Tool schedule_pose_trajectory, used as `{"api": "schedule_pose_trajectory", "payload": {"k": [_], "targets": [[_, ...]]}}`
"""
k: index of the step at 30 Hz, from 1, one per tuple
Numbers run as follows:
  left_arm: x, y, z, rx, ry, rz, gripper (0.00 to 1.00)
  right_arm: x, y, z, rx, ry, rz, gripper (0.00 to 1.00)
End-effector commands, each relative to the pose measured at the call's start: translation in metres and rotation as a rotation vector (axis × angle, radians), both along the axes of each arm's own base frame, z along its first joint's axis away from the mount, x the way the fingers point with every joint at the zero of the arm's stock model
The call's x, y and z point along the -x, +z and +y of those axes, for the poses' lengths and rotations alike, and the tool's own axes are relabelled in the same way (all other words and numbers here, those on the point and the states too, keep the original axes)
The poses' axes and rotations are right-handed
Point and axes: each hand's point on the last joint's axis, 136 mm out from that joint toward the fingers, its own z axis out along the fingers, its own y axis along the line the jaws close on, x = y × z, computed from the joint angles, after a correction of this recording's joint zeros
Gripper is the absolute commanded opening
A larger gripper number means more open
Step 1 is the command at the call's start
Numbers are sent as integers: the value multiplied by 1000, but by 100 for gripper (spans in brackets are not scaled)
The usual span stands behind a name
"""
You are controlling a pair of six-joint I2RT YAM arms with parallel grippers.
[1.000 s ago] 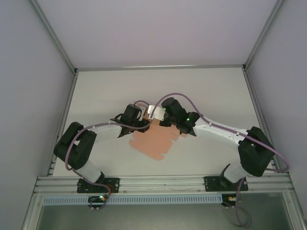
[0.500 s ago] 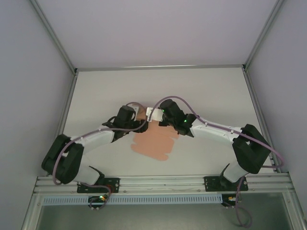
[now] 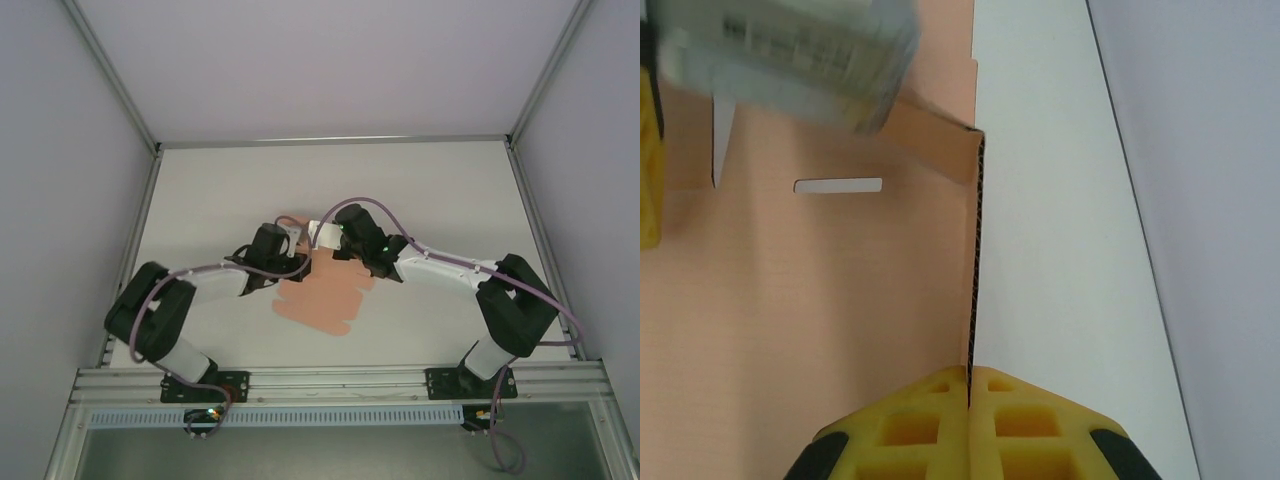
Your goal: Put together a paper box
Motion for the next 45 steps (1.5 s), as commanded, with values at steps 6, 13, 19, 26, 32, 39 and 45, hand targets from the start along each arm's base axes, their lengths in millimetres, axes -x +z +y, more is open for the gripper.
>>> {"api": "schedule_pose_trajectory", "payload": {"k": [6, 13, 19, 26, 32, 39, 45], "targets": [[-35, -1, -29, 142, 93, -16, 1, 36, -19, 19, -51, 171, 141, 0], [-47, -15, -24, 114, 174, -11, 0, 59, -26, 34, -60, 258, 167, 0], [-44, -19, -24, 141, 191, 0, 0, 75, -24, 38, -76, 283, 169, 0], [-20, 44, 8, 82, 178, -166, 30, 26, -10, 2, 6, 123, 18, 0], [-8, 77, 73, -84, 320, -231, 67, 18, 27, -5, -63, 157, -75, 0], [-17, 84, 129, -55, 386, -218, 100, 46, 42, 11, -111, 337, -57, 0], [-31, 114, 106, 116, 65, -325, 100, 68, 39, 18, -102, 437, 67, 0]]}}
